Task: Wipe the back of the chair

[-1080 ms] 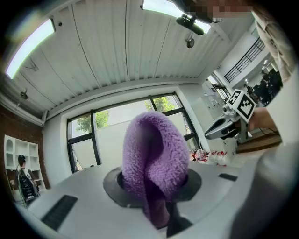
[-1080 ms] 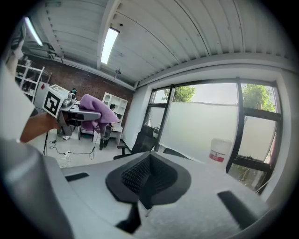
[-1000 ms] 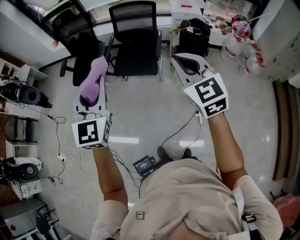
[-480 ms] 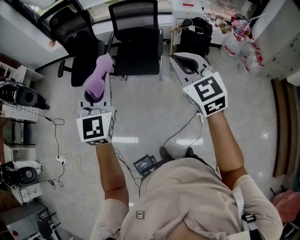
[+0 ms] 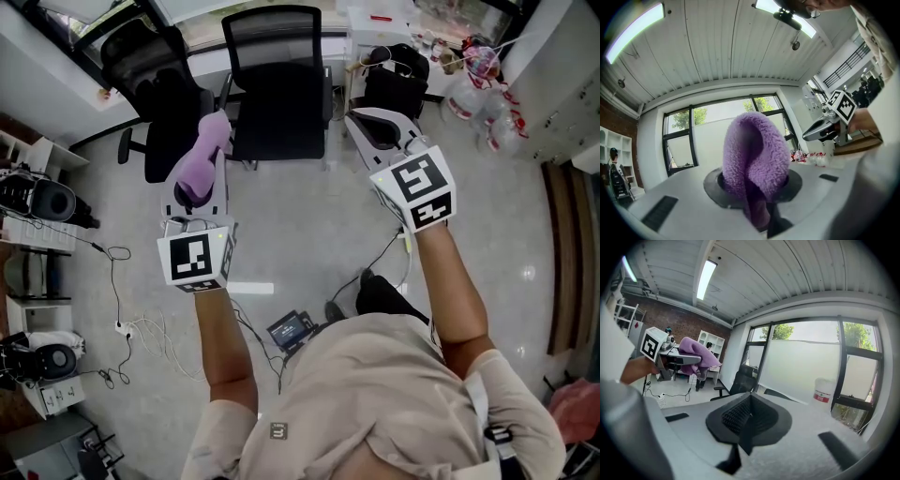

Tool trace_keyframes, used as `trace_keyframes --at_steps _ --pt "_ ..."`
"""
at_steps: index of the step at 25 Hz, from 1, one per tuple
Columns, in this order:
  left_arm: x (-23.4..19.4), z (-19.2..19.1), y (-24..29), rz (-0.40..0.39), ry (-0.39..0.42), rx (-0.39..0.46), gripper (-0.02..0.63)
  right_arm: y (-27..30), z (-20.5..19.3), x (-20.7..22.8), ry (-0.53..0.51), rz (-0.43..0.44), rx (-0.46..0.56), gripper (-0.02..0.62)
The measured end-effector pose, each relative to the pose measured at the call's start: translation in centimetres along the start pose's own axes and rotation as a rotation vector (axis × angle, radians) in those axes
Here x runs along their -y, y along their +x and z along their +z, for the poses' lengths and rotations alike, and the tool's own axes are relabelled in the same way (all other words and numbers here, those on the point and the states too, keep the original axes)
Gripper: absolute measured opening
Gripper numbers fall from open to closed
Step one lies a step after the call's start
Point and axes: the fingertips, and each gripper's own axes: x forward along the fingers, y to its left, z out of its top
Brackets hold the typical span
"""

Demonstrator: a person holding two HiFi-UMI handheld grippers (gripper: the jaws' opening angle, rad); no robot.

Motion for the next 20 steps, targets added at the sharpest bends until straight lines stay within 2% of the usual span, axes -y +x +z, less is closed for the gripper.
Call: trace_keyframes --at_steps 5,11,20 --pt "-1.2 -0.8 1.7 0.014 0.005 -0.016 0.086 2.6 -0.5 1.6 0.007 0.010 0.004 -0.005" --pt "-3.1 -2.1 5.6 0.051 0.037 -0.042 0.086 7.8 -1.2 5.5 0.019 0.026 0.035 -0.005" --pt "-5.1 -5.0 19.4 0.086 0.051 -0.114 0.086 17.9 -3.3 16.0 0.047 0.062 0.057 -0.005"
